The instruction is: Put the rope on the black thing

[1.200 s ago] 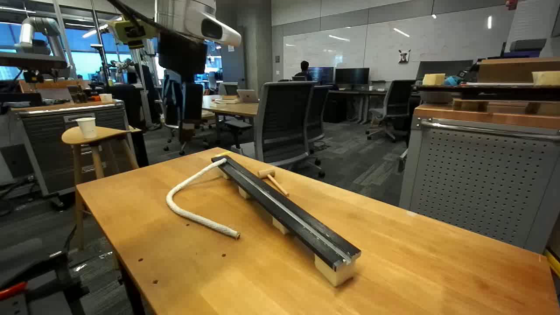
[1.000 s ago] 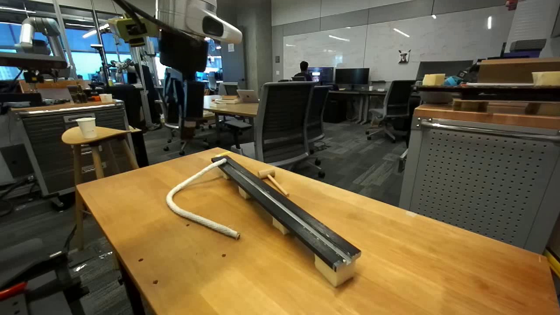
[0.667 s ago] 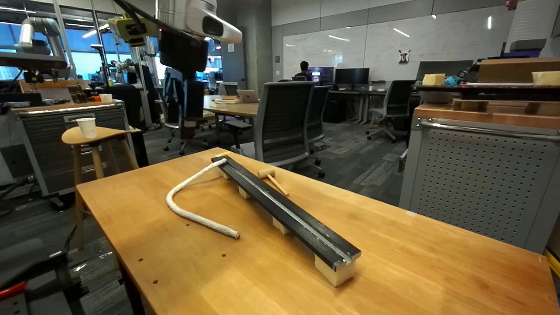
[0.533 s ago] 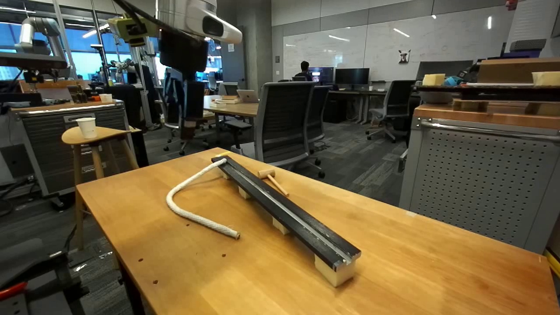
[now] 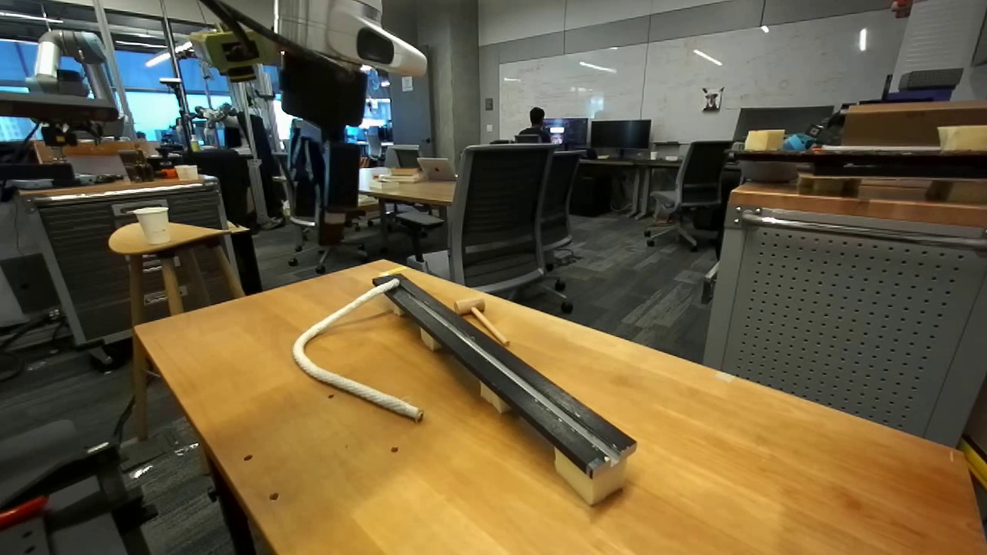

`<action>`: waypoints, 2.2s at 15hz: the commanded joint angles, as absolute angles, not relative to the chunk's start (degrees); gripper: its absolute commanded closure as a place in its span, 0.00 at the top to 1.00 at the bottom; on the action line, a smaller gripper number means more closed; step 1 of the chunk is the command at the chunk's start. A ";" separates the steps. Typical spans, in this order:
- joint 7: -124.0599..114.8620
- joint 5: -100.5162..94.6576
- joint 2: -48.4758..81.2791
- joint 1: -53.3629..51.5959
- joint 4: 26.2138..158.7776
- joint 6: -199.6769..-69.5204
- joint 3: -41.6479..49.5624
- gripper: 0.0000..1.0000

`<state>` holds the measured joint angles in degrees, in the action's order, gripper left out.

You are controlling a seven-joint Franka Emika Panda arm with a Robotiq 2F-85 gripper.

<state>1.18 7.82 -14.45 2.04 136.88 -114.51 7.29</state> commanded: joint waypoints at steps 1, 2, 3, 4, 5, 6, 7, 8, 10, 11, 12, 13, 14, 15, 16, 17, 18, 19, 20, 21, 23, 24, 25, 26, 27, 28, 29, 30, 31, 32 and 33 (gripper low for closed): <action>1.36 8.02 -14.40 2.87 136.80 -114.39 6.51 1.00; 1.36 8.02 -14.40 2.87 136.80 -114.39 6.51 1.00; 1.36 8.02 -14.40 2.87 136.80 -114.39 6.51 1.00; 1.36 8.02 -14.40 2.87 136.80 -114.39 6.51 1.00; 1.36 8.02 -14.40 2.87 136.80 -114.39 6.51 1.00; 1.36 8.02 -14.40 2.87 136.80 -114.39 6.51 1.00; -0.28 9.14 -13.68 2.74 136.13 -115.81 6.30 1.00; -2.37 9.83 -13.17 2.74 135.73 -117.36 6.00 1.00; -8.86 11.07 -11.54 2.76 134.59 -121.85 4.96 1.00; -11.83 11.01 -10.92 2.82 134.34 -123.94 4.40 1.00; -14.97 10.72 -10.22 2.93 134.12 -126.04 3.82 1.00; -18.62 9.85 -9.29 3.13 133.85 -127.72 3.19 1.00; -22.13 9.00 -8.53 3.33 133.85 -129.36 2.66 1.00; -25.99 7.36 -7.59 3.66 133.96 -130.74 2.13 1.00; -29.75 4.86 -6.71 4.12 134.36 -131.47 1.72 1.00; -33.35 2.24 -6.03 4.53 134.75 -131.84 1.49 1.00; -36.39 -0.31 -5.05 4.87 135.06 -131.71 1.51 1.00; -38.51 -2.37 -4.11 4.99 135.10 -131.26 1.71 1.00; -39.31 -3.54 -2.95 4.96 135.09 -131.02 2.18 1.00; -39.65 -4.06 -1.84 4.90 134.89 -130.61 2.56 1.00; -38.33 -2.72 0.22 4.75 134.59 -130.36 3.21 1.00; -37.62 -1.85 1.20 4.65 134.40 -130.65 3.45 1.00; -37.57 -1.88 1.99 4.59 134.34 -130.94 3.69 1.00; -37.47 -1.66 2.85 4.56 134.08 -130.85 3.93 1.00; -37.18 -1.34 3.43 4.54 133.96 -130.74 4.14 1.00; -36.49 -0.62 4.16 4.57 133.70 -130.63 4.33 1.00; -35.28 0.50 4.70 4.61 133.60 -130.95 4.46 1.00; -34.14 1.49 5.18 4.64 133.58 -131.66 4.54 1.00; -33.33 2.26 5.73 4.62 133.45 -132.22 4.59 1.00; -32.06 3.23 6.26 4.64 133.37 -132.99 4.62 1.00; -30.55 4.60 6.77 4.67 133.26 -133.60 4.61 1.00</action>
